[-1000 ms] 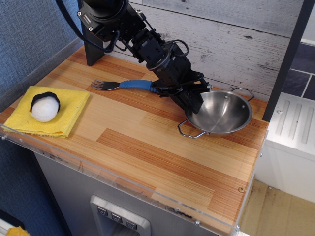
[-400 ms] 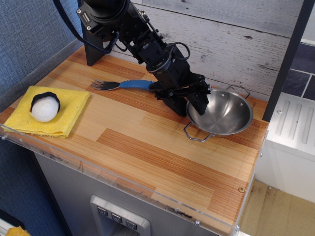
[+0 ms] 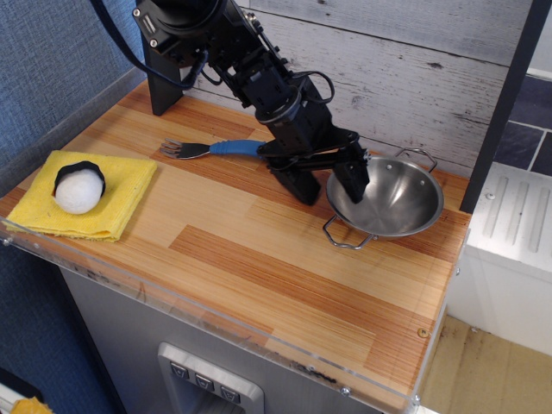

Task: PICK UP THE VESSEL AND PLACE ON THE ANOTHER SIDE OF THE TABLE

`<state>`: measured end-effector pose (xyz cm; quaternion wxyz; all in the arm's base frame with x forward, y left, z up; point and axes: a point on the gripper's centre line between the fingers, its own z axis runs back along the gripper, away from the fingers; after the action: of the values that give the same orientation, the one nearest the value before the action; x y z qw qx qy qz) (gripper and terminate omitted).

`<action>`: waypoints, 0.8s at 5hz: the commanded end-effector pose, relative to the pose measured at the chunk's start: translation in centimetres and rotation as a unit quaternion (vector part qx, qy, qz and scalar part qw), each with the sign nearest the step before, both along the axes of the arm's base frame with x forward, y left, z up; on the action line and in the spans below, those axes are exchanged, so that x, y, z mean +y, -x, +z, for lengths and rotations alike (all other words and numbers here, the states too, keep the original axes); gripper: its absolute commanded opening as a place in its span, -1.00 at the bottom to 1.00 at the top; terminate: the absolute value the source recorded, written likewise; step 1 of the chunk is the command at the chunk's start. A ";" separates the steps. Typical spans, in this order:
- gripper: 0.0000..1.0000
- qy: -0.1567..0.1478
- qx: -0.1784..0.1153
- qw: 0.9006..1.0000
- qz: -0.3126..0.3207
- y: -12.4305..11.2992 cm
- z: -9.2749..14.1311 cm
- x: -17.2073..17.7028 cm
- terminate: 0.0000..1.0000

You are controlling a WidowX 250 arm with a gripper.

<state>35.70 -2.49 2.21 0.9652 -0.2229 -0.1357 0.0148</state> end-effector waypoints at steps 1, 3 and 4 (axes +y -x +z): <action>1.00 -0.067 -0.085 0.994 -0.019 0.0 8.1 0.7 -1.00; 1.00 -0.096 -0.126 0.987 -0.023 1.6 12.2 1.7 -1.00; 1.00 -0.096 -0.126 0.987 -0.023 1.6 12.2 1.7 -1.00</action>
<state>34.59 -0.66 13.29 0.9617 -0.1346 -0.2340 -0.0473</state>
